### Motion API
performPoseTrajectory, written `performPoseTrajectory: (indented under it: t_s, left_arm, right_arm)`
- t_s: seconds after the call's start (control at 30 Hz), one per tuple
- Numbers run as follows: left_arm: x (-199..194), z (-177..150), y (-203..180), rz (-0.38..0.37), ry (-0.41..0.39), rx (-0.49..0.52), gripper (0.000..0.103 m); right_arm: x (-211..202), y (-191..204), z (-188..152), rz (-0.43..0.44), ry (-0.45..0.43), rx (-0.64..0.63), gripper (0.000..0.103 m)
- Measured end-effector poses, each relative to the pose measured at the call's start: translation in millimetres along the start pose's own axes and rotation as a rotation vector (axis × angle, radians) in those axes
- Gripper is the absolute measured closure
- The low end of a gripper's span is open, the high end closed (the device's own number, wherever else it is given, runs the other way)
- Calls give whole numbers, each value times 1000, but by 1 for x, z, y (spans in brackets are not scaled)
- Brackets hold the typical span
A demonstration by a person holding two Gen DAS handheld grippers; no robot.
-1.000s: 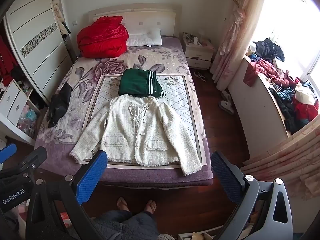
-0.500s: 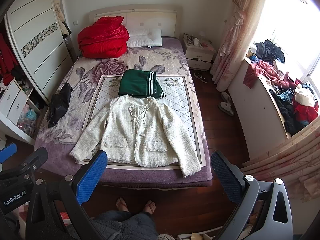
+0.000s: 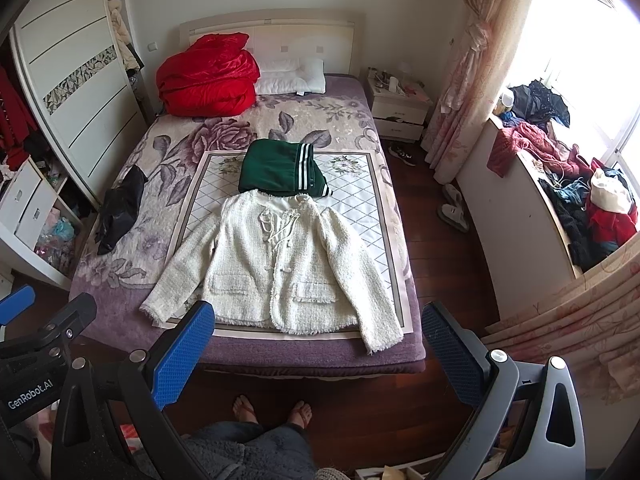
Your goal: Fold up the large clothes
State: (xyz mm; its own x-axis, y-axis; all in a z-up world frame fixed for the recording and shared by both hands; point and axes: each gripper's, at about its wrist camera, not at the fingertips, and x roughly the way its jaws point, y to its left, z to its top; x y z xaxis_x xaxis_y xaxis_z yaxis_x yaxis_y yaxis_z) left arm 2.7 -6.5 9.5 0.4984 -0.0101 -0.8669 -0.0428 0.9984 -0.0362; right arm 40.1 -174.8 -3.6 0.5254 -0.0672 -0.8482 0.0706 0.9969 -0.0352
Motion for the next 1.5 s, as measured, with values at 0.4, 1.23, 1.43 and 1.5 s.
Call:
performPoseTrajectory:
  t_s: [0.4, 1.23, 1.43, 1.5]
  left_arm:
    - [-2, 3, -3, -2, -5, 2, 0]
    - [-3, 3, -5, -8, -17, 13, 0]
    - [-3, 1, -3, -8, -17, 14, 0]
    - [-3, 1, -3, -7, -19, 15, 0]
  right_arm:
    - [-2, 3, 0, -1, -3, 1, 0]
    - [-3, 1, -2, -2, -5, 0, 0]
    - [0, 3, 1, -2, -5, 1, 0]
    - [-3, 3, 8, -4, -4, 0, 0]
